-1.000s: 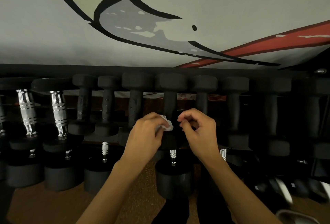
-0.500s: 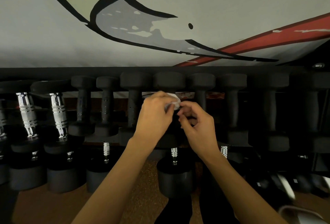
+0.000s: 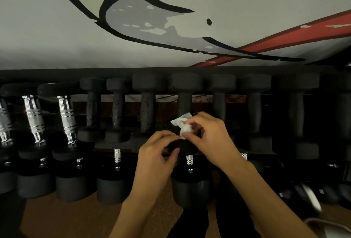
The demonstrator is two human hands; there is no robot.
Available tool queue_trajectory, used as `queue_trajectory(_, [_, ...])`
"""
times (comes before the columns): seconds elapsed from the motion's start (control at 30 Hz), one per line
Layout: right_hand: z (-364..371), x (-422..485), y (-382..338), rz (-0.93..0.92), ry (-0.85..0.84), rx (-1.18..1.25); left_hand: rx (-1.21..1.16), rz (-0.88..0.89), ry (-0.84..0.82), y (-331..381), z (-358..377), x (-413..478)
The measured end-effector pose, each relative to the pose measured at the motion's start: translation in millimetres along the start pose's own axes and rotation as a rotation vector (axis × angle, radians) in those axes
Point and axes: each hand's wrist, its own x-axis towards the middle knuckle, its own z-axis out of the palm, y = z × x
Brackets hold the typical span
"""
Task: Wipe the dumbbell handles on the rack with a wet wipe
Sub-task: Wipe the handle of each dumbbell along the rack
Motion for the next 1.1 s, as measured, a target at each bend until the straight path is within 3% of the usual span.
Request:
queue_trajectory(0.1, [-6, 14, -2, 0.018, 0.000, -0.020, 0.024, -0.003, -0.001, -3, 4, -2])
queue_trajectory(0.23, [-13, 47, -3, 0.085, 0.254, 0.072, 0.020, 0.024, -0.009, -9, 2, 9])
queue_trajectory(0.3, [-9, 52, -4, 0.112, 0.305, 0.085, 0.040, 0.042, -0.043, -10, 0, 11])
queue_trajectory(0.43, [-2, 34, 2, 0.071, 0.258, -0.001, 0.102, 0.066, -0.071, -7, -2, 14])
queue_trajectory(0.67, [-5, 5, 13, -0.017, -0.103, -0.055, 0.120, 0.004, -0.073, 7, -3, 12])
queue_trajectory(0.73, [-12, 16, 13, -0.013, -0.070, -0.028, 0.127, -0.015, -0.065, 9, -2, 10])
queue_trajectory(0.87, [-25, 46, 7, 0.007, 0.174, 0.084, 0.112, -0.049, -0.032, 13, 0, 7])
queue_trajectory(1.0, [-16, 56, 7, 0.032, 0.179, 0.073, 0.099, -0.068, -0.038, 14, 1, 8])
queue_trajectory(1.1, [-10, 34, 7, 0.018, 0.089, 0.023, 0.068, -0.066, -0.042, 12, -1, 9])
